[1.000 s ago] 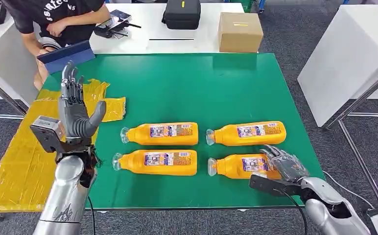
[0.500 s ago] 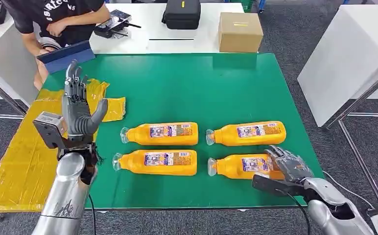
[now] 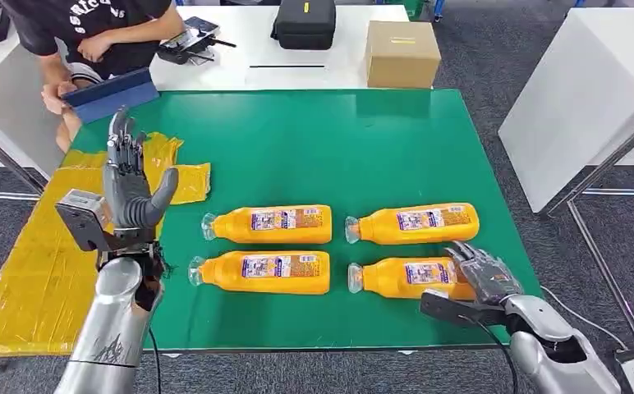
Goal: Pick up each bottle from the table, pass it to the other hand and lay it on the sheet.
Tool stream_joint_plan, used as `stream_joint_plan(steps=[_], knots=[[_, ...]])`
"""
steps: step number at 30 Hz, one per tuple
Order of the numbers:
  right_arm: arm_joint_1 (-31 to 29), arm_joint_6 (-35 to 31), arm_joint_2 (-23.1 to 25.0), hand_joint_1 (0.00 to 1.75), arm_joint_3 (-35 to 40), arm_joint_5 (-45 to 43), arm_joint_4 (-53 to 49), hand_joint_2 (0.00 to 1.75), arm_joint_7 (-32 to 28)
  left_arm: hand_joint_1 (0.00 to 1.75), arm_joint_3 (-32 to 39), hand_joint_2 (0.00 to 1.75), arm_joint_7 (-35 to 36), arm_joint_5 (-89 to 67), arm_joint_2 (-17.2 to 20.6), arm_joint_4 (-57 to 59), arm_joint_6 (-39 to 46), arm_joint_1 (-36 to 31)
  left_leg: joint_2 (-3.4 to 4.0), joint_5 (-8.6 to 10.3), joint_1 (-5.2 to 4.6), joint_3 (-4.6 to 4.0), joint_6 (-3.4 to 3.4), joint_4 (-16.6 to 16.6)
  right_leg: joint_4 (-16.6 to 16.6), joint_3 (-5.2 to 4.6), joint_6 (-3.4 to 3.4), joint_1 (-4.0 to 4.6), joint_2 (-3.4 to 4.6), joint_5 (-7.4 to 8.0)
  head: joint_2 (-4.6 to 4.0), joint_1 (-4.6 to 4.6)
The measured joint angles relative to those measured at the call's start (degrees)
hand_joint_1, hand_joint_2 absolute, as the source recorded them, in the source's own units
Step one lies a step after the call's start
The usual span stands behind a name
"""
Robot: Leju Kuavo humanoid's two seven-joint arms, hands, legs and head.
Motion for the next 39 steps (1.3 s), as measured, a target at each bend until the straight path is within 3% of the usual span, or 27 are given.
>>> stream_joint_plan(steps=[6, 7, 8, 10, 39], knots=[[-2.45, -3.35, 1.2, 0.03, 1.84, 3.02, 2.95, 1.75, -0.43, 0.0, 0.26, 1.75, 0.07, -0.2, -0.42, 0.0, 0.44, 0.15, 0.02, 0.01, 0.02, 0.04, 0.0, 0.0, 0.0, 0.08, 0.0, 0.0, 0.01, 0.0, 0.0, 0.0], [-2.65, -3.71, 1.36, 0.93, 2.12, 3.32, 3.25, 1.75, -0.43, 0.0, 0.28, 1.75, 0.11, -0.26, -0.44, 0.0, 0.46, 0.24, 0.02, 0.01, 0.02, 0.06, 0.0, 0.0, 0.0, 0.09, 0.0, 0.0, 0.01, 0.0, 0.0, 0.02], [-2.77, -4.0, 1.51, 1.41, 2.34, 3.45, 3.5, 1.75, -0.46, 0.0, 0.28, 1.75, 0.13, -0.33, -0.44, 0.0, 0.48, 0.38, 0.03, 0.0, 0.02, 0.06, 0.0, 0.0, 0.0, 0.11, 0.0, 0.0, 0.02, 0.0, 0.0, -0.02], [-2.81, -4.11, 1.68, 1.66, 2.47, 3.49, 3.84, 1.75, -0.54, 0.0, 0.31, 1.75, 0.15, -0.37, -0.44, 0.0, 0.48, 0.67, 0.04, 0.0, 0.02, 0.09, 0.0, 0.0, 0.0, 0.15, 0.0, 0.0, 0.04, 0.0, 0.0, 0.0], [-2.79, -4.7, 2.49, 1.75, 3.5, 4.3, 4.63, 1.75, -0.3, 0.0, 0.87, 1.75, 0.15, -0.26, -0.46, 0.0, 0.96, 1.26, 0.0, 0.0, 0.0, 0.21, 0.0, 0.0, -0.01, 0.24, 0.0, 0.0, 0.02, 0.0, 0.0, 0.0]])
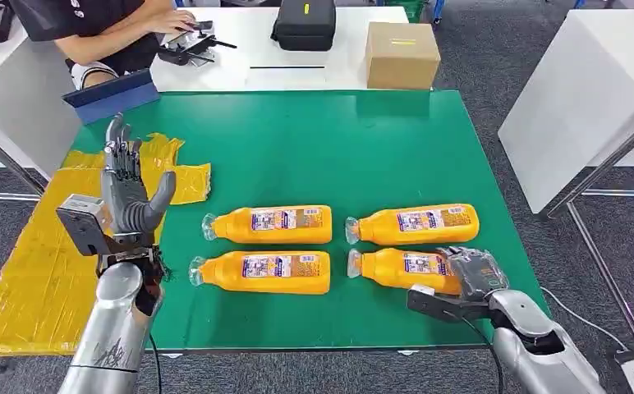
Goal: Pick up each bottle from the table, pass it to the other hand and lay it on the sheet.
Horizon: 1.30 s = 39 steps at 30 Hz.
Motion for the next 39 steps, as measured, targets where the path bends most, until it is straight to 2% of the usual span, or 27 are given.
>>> stream_joint_plan(steps=[5, 17, 23, 28, 32, 36, 39], knots=[[1.89, -2.62, 1.62, 1.75, -0.31, -6.02, -2.67, 1.75, -4.48, 0.0, 0.0, 1.75, -0.02, 0.02, -0.02, -1.75, 0.72, 2.29, 0.03, 0.0, 0.05, -0.1, 0.0, 0.0, 0.01, -0.01, 0.0, 0.0, 0.05, 0.0, 0.0, 0.0], [3.5, -10.53, 10.79, 1.75, -6.77, -15.79, -15.73, 1.75, -4.33, 0.0, 0.39, 1.75, 1.38, -2.19, -1.22, -4.17, 1.9, 3.75, -0.01, 0.02, 0.08, -0.23, -0.04, -0.01, 0.02, -0.25, -0.02, 0.04, 0.01, -0.01, 0.0, -0.02], [4.4, -19.72, 14.71, 1.75, -11.46, -21.47, -19.17, 1.75, -7.57, 0.0, 0.37, 1.75, 1.84, -3.35, -2.71, -4.96, 0.63, 3.72, -0.02, 0.03, 0.06, -0.38, -0.02, -0.01, 0.02, -0.23, -0.01, 0.05, 0.0, -0.01, 0.0, 0.02], [2.52, -26.83, 17.96, 1.75, -12.15, -23.87, -16.62, 1.75, -12.28, 0.0, -0.99, 1.75, 2.4, -2.47, -3.85, -4.96, -1.75, 3.34, 0.01, 0.04, 0.01, -0.38, -0.02, 0.0, 0.02, -0.24, -0.01, 0.05, 0.03, 0.0, 0.0, 0.0], [0.55, -28.13, 19.87, 1.75, -11.91, -25.56, -13.22, 1.75, -13.58, 0.0, -2.51, 1.75, 2.45, -1.36, -4.31, -4.94, -3.43, 3.08, -0.01, 0.05, 0.02, -0.44, -0.01, -0.01, 0.03, -0.24, -0.01, 0.04, 0.01, 0.0, 0.0, 0.0], [-4.51, -32.91, 22.9, 1.75, -9.69, -29.22, -4.32, 1.75, -18.31, 0.0, -6.07, 1.75, 2.4, 0.57, -4.31, -4.79, -3.7, 2.01, 0.02, 0.1, 0.03, -0.39, -0.08, -0.01, 0.04, -0.24, 0.0, 0.05, 0.04, 0.01, 0.0, -0.02], [-7.34, -33.13, 24.61, 1.75, -7.47, -32.94, 0.44, 1.75, -21.1, 0.0, -8.2, 1.75, 2.25, 1.49, -4.26, -4.79, -2.88, 1.51, 0.01, 0.12, 0.07, -0.39, -0.09, 0.0, 0.04, -0.25, -0.01, 0.05, 0.03, 0.01, 0.0, 0.0]])
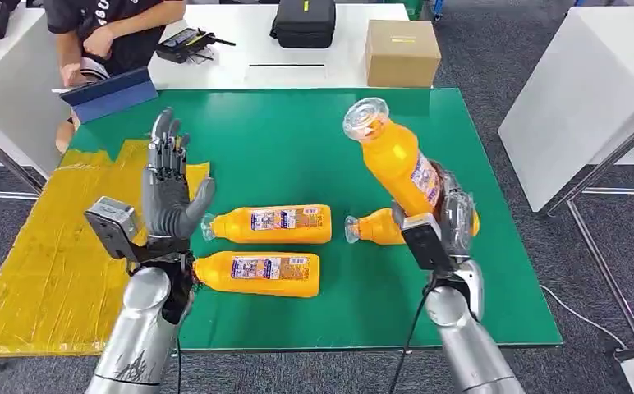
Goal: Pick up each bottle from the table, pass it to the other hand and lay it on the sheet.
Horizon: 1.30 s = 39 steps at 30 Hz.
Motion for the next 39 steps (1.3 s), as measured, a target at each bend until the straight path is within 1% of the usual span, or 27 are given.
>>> stream_joint_plan(steps=[2, 4, 7, 10, 16, 22, 28, 33, 39], knots=[[-1.54, 0.81, 1.35, 1.75, 1.59, -3.81, 2.94, 1.75, -4.11, 0.0, -1.59, 1.75, -0.17, 0.17, 0.11, 0.02, 0.15, -0.23, -0.01, 0.01, 0.03, -0.04, -0.01, 0.0, 0.02, -0.01, 0.0, 0.0, 0.0, 0.0, 0.0, 0.0], [-3.5, 3.66, 3.24, 1.75, 3.26, -7.24, 5.44, 1.75, -7.06, 0.0, -3.02, 1.75, -0.2, 0.55, 0.28, 0.15, 0.33, -0.88, 0.02, 0.0, 0.05, -0.05, -0.01, 0.0, 0.03, -0.06, 0.0, 0.02, 0.04, 0.0, 0.0, 0.0], [-6.96, 6.35, 5.92, 1.75, 5.7, -10.96, 10.28, 1.75, -8.84, 0.0, -5.16, 1.75, -0.2, 1.46, 0.52, 0.5, 0.63, -2.3, 0.0, 0.04, 0.07, -0.06, -0.06, -0.01, 0.03, -0.09, -0.01, 0.04, 0.02, -0.01, 0.0, 0.0], [-10.4, 8.07, 8.31, 1.75, 7.63, -12.69, 14.86, 1.75, -10.55, 0.0, -6.47, 1.75, -0.17, 2.12, 0.92, 0.9, 0.92, -3.44, 0.01, 0.06, 0.09, -0.05, -0.1, -0.01, 0.03, -0.09, -0.01, 0.1, 0.03, 0.0, 0.0, 0.0], [-13.47, 9.71, 11.15, 1.75, 9.31, -14.71, 19.58, 1.75, -12.43, 0.0, -7.78, 1.75, -0.11, 2.36, 1.71, 1.27, 0.96, -3.99, -0.02, 0.08, 0.07, -0.11, -0.11, -0.01, 0.06, -0.08, -0.01, 0.12, 0.02, 0.0, 0.0, 0.02], [-16.79, 11.28, 13.99, 1.75, 11.12, -15.8, 24.48, 1.75, -14.01, 0.0, -8.13, 1.75, 2.14, 1.24, 2.54, 1.27, 1.11, -4.53, -0.07, 0.08, 0.03, -0.11, -0.11, 0.0, 0.05, -0.08, 0.0, 0.12, -0.01, 0.0, 0.0, 0.02], [-19.13, 11.61, 16.15, 1.75, 13.0, -16.39, 28.6, 1.75, -15.27, 0.0, -8.13, 1.75, 6.27, 0.59, 3.61, 1.96, -3.16, -5.48, -0.02, 0.08, 0.02, -0.12, -0.11, 0.0, 0.05, -0.09, 0.0, 0.12, 0.01, 0.0, 0.0, 0.02], [-20.6, 11.61, 17.15, 1.75, 14.29, -16.69, 30.79, 1.75, -15.32, 0.0, -8.13, 1.75, 6.84, 0.17, 4.2, 3.45, -5.22, -6.81, -0.03, 0.08, 0.02, -0.11, -0.11, 0.0, 0.05, -0.08, 0.0, 0.12, 0.01, 0.0, 0.0, 0.02], [-21.15, 11.5, 17.55, 1.75, 15.17, -16.58, 31.95, 1.75, -15.05, 0.0, -8.13, 1.75, 6.86, 0.57, 4.41, 4.61, -5.6, -7.54, -0.03, 0.08, 0.02, -0.12, -0.11, 0.0, 0.05, -0.09, 0.0, 0.12, 0.01, 0.0, 0.0, 0.02]])
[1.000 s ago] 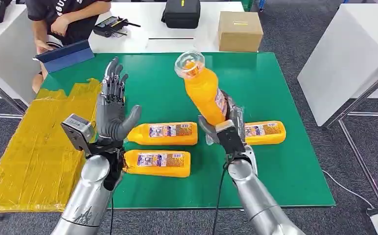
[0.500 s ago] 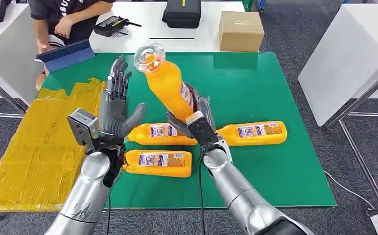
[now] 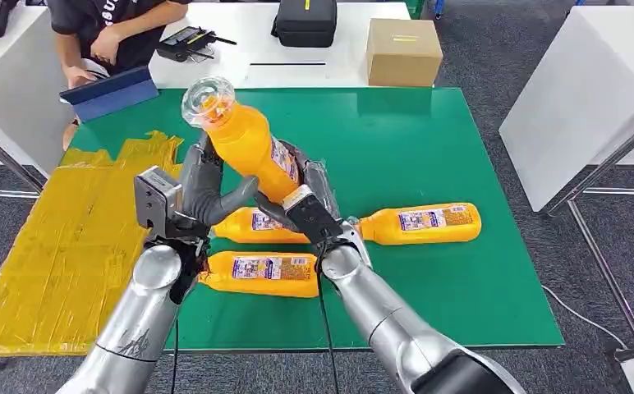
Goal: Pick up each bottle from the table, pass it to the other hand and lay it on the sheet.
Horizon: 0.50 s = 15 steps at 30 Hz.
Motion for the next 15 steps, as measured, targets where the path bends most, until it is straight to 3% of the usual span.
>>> stream_joint_plan(steps=[15], knots=[[-0.87, 0.35, 0.85, 1.75, 3.82, 1.81, 2.75, 1.75, 2.43, 0.0, -0.46, 1.75, 0.13, 1.64, -0.02, 3.04, -0.9, -2.38, 0.01, 0.0, 0.0, 0.01, 0.0, 0.0, 0.0, 0.0, 0.0, 0.0, 0.0, 0.0, 0.0, 0.0]])
